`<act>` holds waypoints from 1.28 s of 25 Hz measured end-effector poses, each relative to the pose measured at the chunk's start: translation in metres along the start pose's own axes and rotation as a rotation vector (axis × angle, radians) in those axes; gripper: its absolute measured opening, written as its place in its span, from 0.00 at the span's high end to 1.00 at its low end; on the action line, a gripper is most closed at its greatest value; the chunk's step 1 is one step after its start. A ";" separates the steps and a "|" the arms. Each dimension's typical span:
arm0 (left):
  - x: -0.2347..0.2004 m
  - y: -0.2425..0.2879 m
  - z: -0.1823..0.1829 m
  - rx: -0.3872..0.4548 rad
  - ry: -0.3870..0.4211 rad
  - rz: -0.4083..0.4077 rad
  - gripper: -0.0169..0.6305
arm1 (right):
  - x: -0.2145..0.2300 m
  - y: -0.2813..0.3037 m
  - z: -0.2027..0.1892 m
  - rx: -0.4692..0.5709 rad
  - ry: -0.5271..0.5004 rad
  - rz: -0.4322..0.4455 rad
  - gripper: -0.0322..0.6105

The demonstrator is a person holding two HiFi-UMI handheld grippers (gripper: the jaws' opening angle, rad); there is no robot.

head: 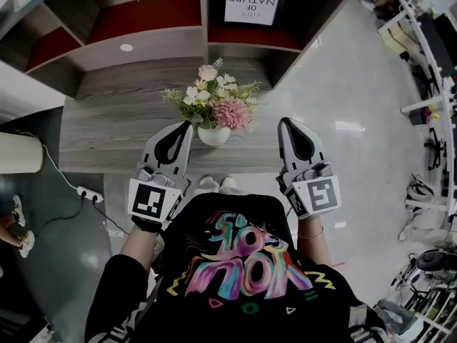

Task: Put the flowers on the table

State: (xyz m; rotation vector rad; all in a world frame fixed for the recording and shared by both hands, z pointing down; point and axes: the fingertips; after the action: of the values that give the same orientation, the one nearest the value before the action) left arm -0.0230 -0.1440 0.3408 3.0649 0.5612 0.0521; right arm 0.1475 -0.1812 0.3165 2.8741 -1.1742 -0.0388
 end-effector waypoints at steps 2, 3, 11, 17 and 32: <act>-0.001 0.002 0.001 0.000 0.008 -0.004 0.94 | 0.000 0.000 -0.002 -0.007 0.001 0.001 0.93; -0.002 0.003 0.002 -0.001 0.012 -0.005 0.94 | 0.001 0.000 -0.003 -0.013 0.000 0.003 0.93; -0.008 0.002 0.011 0.013 0.013 0.009 0.94 | -0.006 0.001 -0.001 -0.015 -0.001 0.028 0.93; -0.009 0.000 0.006 0.000 0.023 0.000 0.94 | -0.008 0.000 -0.007 -0.026 -0.008 0.034 0.93; -0.001 -0.003 0.002 -0.008 0.025 -0.012 0.94 | -0.014 -0.006 -0.014 -0.045 0.004 0.035 0.93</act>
State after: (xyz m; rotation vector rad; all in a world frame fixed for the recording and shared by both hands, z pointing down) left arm -0.0245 -0.1420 0.3383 3.0567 0.5785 0.0920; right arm 0.1425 -0.1672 0.3304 2.8125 -1.2071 -0.0577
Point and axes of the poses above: the fingertips, and each gripper's own axes: y forward along the fingers, x to its right, z out of its top, and after that the axes turned 6 degrees about z, right-handed
